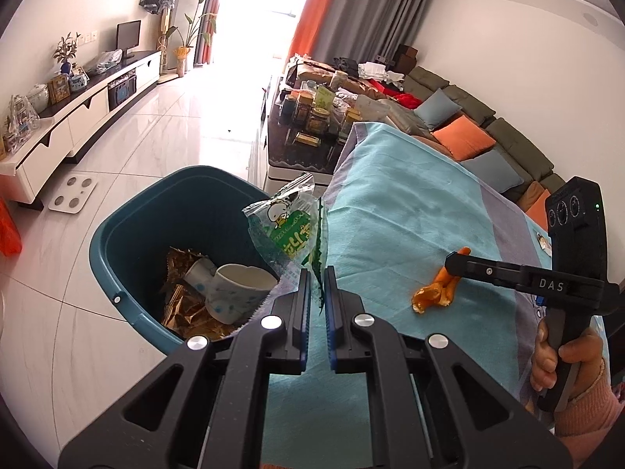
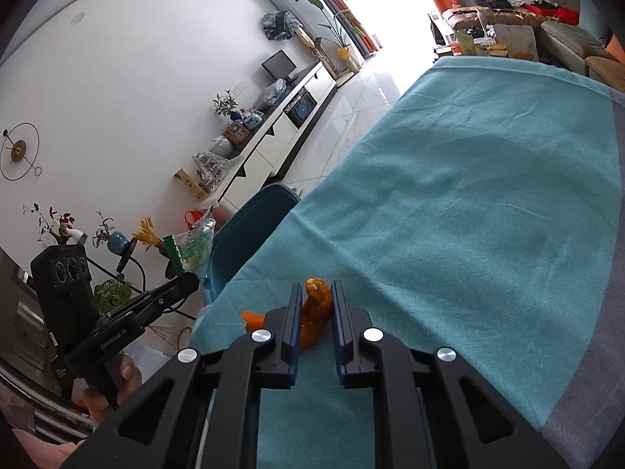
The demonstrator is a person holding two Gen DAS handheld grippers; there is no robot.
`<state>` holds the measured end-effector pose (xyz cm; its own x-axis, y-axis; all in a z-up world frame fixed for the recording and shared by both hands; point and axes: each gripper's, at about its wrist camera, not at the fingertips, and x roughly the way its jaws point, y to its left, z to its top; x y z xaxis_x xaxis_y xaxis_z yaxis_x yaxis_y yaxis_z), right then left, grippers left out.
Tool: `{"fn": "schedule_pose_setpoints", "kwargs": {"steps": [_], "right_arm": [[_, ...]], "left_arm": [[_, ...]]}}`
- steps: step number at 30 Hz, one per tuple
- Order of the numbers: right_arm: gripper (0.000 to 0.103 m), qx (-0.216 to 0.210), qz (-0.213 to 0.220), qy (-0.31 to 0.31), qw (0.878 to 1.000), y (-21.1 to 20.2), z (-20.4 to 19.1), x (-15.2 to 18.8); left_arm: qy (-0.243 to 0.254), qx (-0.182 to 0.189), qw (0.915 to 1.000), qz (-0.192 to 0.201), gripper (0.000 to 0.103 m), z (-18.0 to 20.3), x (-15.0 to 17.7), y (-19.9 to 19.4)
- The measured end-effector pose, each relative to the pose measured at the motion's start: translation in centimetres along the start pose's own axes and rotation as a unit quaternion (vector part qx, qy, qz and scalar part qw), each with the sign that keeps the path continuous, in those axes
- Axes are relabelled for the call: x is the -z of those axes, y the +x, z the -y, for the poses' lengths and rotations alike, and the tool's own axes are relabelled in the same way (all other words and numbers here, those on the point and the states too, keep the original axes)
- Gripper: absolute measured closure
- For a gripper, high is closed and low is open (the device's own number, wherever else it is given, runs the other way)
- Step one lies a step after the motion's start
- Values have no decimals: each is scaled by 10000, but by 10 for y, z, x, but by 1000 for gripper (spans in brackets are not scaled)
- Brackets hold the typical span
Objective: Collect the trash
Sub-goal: 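Carry the plastic wrapper and orange peel with both grippers over the bin, then open both grippers to drop the wrapper and peel into the bin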
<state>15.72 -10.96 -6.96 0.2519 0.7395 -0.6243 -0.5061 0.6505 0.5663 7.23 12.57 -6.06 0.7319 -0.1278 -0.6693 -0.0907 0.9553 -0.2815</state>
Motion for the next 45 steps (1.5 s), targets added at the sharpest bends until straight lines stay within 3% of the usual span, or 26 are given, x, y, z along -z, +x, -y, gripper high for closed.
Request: {"fn": "schedule_pose_setpoints", "kwargs": {"steps": [13,24,35,39,40,45], "right_arm": [[92,-289,247,-419,9984,6,-38,-36],[92,-387,15,-567,9976,50,-61,-56],[91,-131,-356,-537,9978,101,-74,-67],[82,-69,-551,-418,9976,121,-76,-67],[77,-23,-542,-406,9977,122,-76,-67],[76,-16,-478,-424,9980,116,-78,-64]], "left_arm": [[-47,-346,9994,58,96,-19,-5,-2],[-214,-543,9983,3,96,-42,-12,7],[-547,-533,9967,-281,93,-71,-12,38],[-774,-666,9939,-427,70,-88,-10,57],[-811,-679,9935,-432,68,-90,-9,59],[-1015,-725,9913,-427,63,-99,-5,64]]}}
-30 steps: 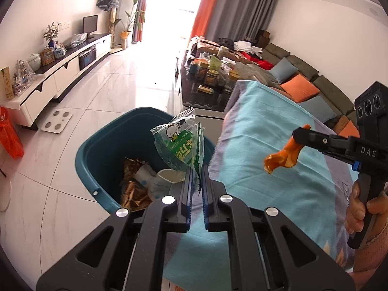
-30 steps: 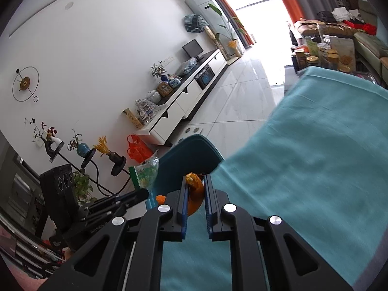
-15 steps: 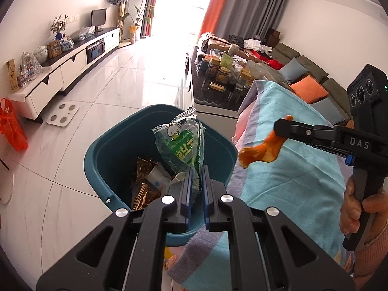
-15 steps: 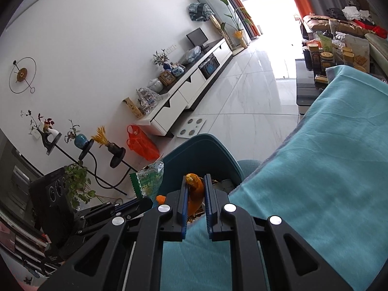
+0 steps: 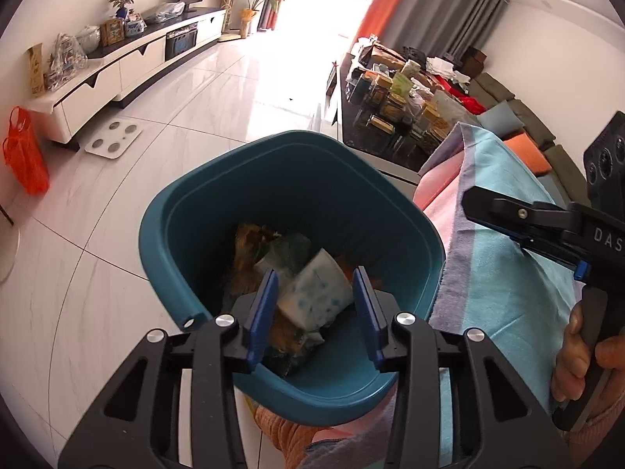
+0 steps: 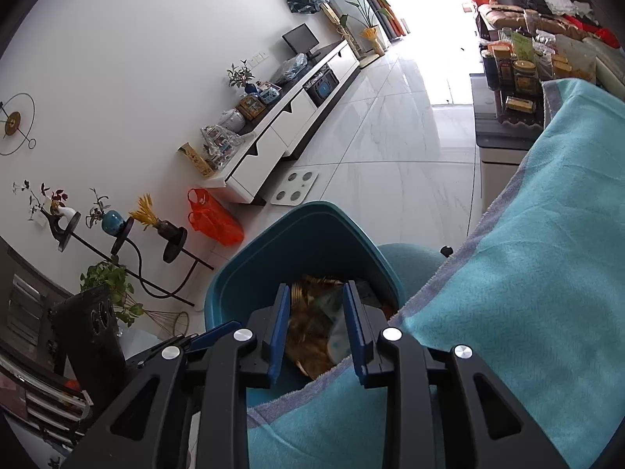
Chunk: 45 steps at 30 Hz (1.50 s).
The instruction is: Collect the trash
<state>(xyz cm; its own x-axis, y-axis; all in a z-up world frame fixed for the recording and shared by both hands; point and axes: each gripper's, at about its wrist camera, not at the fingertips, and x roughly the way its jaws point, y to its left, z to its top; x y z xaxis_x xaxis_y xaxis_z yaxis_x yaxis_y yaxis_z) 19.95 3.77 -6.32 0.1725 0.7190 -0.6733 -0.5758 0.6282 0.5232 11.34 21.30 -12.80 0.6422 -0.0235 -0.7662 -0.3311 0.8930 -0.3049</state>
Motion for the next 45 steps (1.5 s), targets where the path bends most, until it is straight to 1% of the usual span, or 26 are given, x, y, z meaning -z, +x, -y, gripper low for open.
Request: {"fn": "schedule_pose_setpoints", "kwargs": {"steps": [5,6,8,9,10,11,12,13,15,16,17,19,20,25,27,30,31,33,34,38,40,44,45], "right_arm": [[76,-71,-10,18,10000,-6,2,5],[76,-85,-24,7,10000,-7,3,6],[75,-98,-28,-75,9999,-14,0,9],[70,-102,7,-138,9999,-20,-2,12],[66,-102,38,-177,9998,-25,-2,13],[62,-111,101,-228,9996,-33,-4,16],[62,-112,179,-295,9993,-41,-7,19],[61,-105,253,-347,9990,-48,-8,21],[53,-76,443,-427,9981,-65,-11,29],[52,-46,546,-468,9974,-73,-11,33],[49,22,676,-521,9963,-82,-12,38],[43,170,911,-593,9939,-99,-11,47],[40,238,1030,-606,9925,-107,-10,52],[33,654,1528,-612,9842,-146,3,79],[26,890,1730,-638,9788,-163,7,91],[18,1213,2028,-654,9695,-185,13,108],[16,1314,2110,-641,9665,-190,14,112],[9,1535,2320,-616,9586,-205,18,123],[7,1710,2477,-620,9516,-214,22,133],[7,2352,2925,-649,9246,-238,27,158],[7,2564,3046,-611,9153,-246,29,166],[7,2850,3301,-465,8987,-262,37,186],[7,2932,3424,-432,8916,-268,38,191]], "left_arm": [[27,-11,10000,88,63,0,6,-8],[45,-8,9999,113,61,1,7,-12],[104,49,9997,197,55,6,10,-23],[137,88,9996,248,48,9,11,-28],[179,120,9993,315,48,13,12,-35],[253,157,9988,387,47,18,13,-42],[338,222,9981,469,45,24,15,-50],[399,289,9974,531,42,28,16,-57],[505,400,9959,634,37,37,19,-69],[600,440,9946,727,35,44,22,-76],[698,492,9929,825,34,53,25,-84],[816,597,9903,956,24,65,30,-95],[894,622,9886,1039,22,72,32,-100],[1259,743,9786,1447,7,111,47,-121],[1364,857,9754,1507,6,125,54,-126],[1482,939,9712,1614,6,148,64,-129],[1492,937,9708,1631,6,154,67,-129],[1508,973,9690,1700,6,166,73,-129],[1518,968,9682,1734,6,171,76,-129],[1672,952,9620,1935,6,202,88,-129],[1767,960,9587,2011,6,211,91,-129],[1974,1079,9483,2238,6,234,102,-135],[2006,1073,9456,2325,6,240,105,-137]]}}
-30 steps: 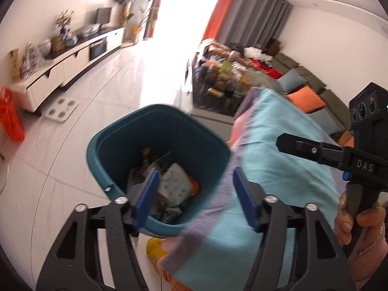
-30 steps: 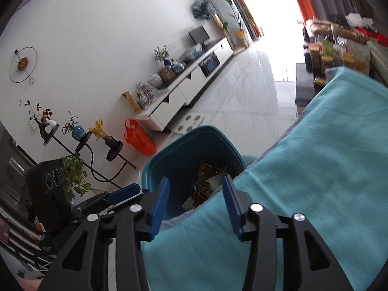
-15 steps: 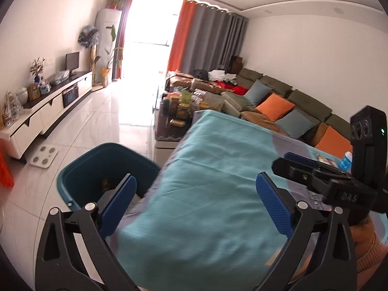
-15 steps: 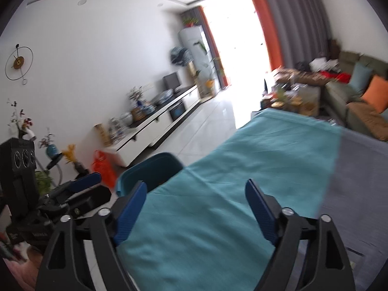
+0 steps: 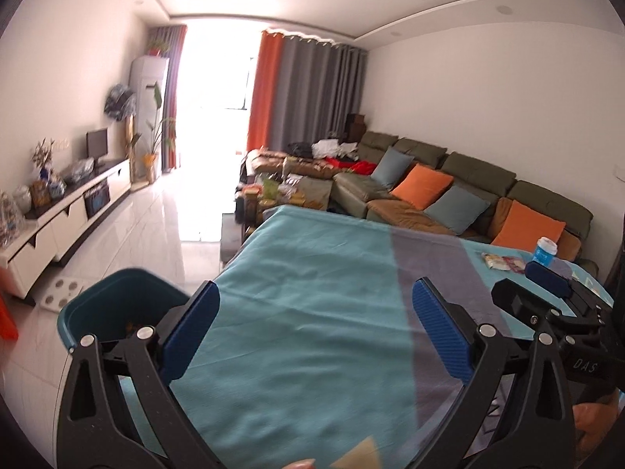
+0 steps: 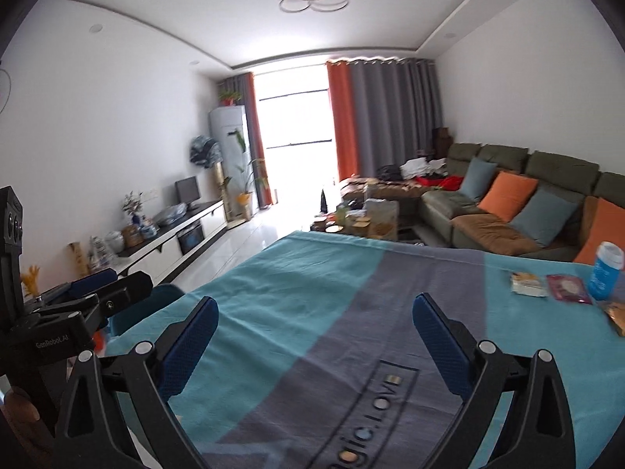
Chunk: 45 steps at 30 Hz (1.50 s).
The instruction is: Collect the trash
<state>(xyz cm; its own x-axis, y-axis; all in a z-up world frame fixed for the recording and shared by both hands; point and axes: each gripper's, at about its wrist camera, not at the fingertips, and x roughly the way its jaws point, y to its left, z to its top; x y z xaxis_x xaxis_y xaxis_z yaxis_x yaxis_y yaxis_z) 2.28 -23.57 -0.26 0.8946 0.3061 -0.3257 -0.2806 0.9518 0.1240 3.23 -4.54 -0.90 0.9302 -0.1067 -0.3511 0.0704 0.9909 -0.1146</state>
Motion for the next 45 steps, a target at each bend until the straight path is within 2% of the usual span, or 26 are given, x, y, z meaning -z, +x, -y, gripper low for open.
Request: {"fn": "schedule_pose_setpoints", "kwargs": {"steps": [5,12,25,45], "right_arm": [[7,417,415,68,9982,-26,16,3],[7,908,610,82,9940,-42,29,8],[7,1028,898,111,9906,-61,34,11],[7,1164,979,120,9883,-68,40,10]], "left_arm": [[228,-113,9992,296,6,22,-1,-3],[354,-92,9981,502,6,40,3,-8],[471,11,9970,621,6,52,4,-14],[469,-44,9961,747,6,52,2,-17]]}}
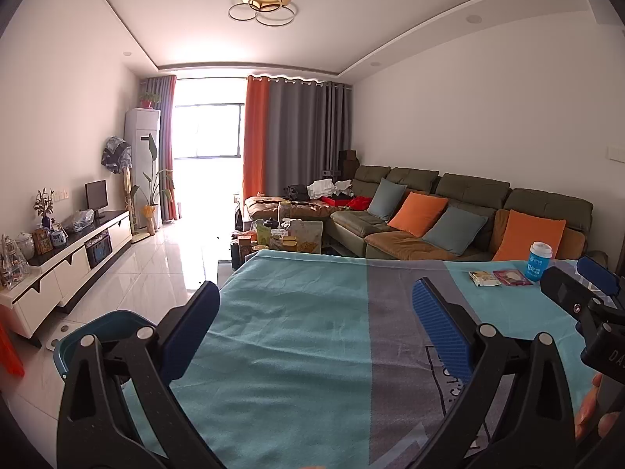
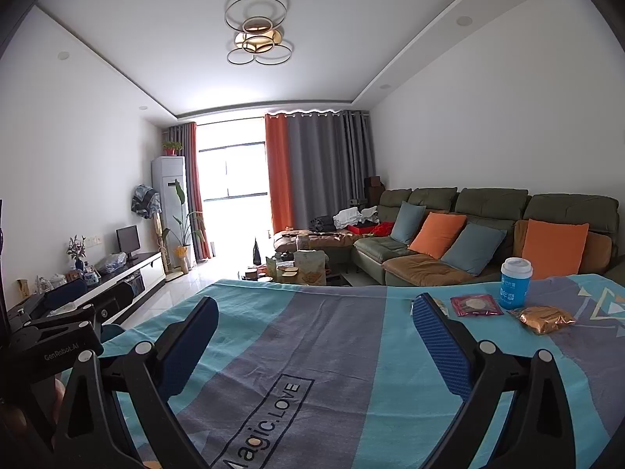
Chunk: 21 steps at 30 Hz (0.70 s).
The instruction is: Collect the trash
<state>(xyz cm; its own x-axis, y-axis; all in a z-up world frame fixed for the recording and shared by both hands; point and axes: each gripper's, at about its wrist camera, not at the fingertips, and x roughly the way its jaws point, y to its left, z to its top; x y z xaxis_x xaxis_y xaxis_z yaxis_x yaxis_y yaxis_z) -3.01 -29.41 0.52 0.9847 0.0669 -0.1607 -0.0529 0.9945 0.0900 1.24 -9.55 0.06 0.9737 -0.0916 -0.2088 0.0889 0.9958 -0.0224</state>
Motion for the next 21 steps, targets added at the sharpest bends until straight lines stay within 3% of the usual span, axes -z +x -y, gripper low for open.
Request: {"fn": "schedule_pose_setpoints", "kwargs": {"steps": [21], "right_arm": [[7,18,0,25,10000,0,4,-1]], "left_arm": [[14,-15,10000,-5,6,0,0,1]]}}
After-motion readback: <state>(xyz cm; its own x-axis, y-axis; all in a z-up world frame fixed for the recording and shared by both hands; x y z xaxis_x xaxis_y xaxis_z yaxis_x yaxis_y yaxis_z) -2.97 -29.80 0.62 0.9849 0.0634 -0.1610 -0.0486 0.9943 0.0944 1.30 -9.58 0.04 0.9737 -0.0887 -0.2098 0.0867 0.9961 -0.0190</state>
